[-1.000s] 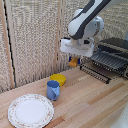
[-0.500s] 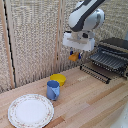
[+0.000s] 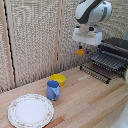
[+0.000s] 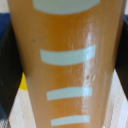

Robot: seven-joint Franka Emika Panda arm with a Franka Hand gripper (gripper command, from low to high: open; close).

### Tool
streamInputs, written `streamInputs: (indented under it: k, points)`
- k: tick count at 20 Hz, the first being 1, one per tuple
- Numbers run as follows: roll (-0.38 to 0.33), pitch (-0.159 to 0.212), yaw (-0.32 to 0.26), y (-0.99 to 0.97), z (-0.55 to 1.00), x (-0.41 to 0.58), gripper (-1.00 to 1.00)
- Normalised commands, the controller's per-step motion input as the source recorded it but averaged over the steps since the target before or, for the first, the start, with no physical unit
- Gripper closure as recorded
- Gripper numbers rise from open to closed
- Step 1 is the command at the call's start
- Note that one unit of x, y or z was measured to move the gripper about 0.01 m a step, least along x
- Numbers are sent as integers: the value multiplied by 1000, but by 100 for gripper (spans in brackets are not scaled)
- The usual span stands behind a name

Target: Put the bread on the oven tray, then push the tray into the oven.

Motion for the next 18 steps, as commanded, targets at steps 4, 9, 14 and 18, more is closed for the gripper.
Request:
streamInputs:
  k: [4, 9, 14, 18]
  points:
    - [5, 70, -100, -862, 172, 77, 100]
    - [24, 56, -54, -946, 170, 128, 100]
    - [37, 27, -29, -957, 219, 278, 100]
    - [50, 12, -18, -921, 246, 405, 100]
